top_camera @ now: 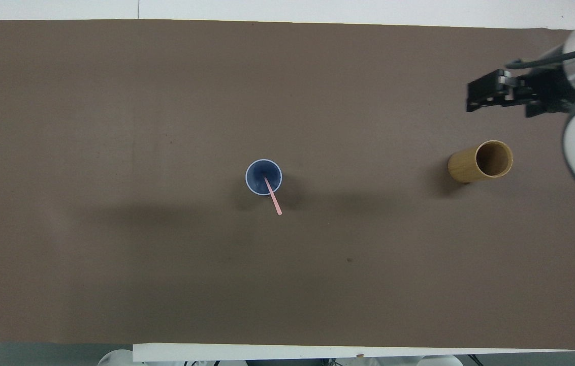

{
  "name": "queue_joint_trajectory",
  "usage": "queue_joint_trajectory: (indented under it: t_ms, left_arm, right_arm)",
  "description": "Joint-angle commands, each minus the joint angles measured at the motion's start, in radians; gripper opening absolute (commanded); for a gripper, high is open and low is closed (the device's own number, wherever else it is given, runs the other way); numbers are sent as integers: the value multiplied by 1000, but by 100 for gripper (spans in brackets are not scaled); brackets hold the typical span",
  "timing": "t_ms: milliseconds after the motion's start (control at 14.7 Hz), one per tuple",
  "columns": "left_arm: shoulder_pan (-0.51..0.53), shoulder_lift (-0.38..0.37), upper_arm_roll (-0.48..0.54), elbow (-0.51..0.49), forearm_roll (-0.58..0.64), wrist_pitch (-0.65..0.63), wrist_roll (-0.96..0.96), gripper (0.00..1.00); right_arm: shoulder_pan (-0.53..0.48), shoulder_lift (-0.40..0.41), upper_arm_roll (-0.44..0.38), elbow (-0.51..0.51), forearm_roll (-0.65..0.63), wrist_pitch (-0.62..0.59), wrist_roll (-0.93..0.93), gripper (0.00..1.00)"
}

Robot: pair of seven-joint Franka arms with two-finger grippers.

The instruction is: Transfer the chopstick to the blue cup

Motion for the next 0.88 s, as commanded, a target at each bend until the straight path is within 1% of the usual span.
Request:
queue_joint_trajectory:
  t_ms: [0,68,136,204,340,544,612,680,816]
  left_arm:
    - [3,8,0,15,15,-12,15,100]
    - [3,6,0,12,15,-12,17,100]
    - [3,6,0,9,15,-11,17,100]
    - [3,5,0,9,15,-11,17,100]
    - [3,5,0,7,15,-11,17,100]
    - [3,2,0,0,15,-11,18,100]
    - [3,2,0,0,15,-11,18,100]
    - [3,2,0,0,15,-9,18,100]
    - [3,2,0,0,15,-8,18,100]
  right_arm:
    - [-75,-12,20,59,-51,-102,-147,100]
    - [-83,-12,20,61,-52,-110,-173,100]
    - [-85,-20,21,40,-57,-117,-177,100]
    - [-86,-43,20,12,-57,-162,-183,100]
    - [-73,-52,21,-4,-58,-202,-178,100]
    - [-80,-49,26,5,-71,-202,-181,100]
    - [-91,-57,28,-1,-71,-198,-184,100]
    - [-102,-83,31,-11,-69,-199,-186,100]
    - [-105,-94,34,-25,-80,-198,-186,100]
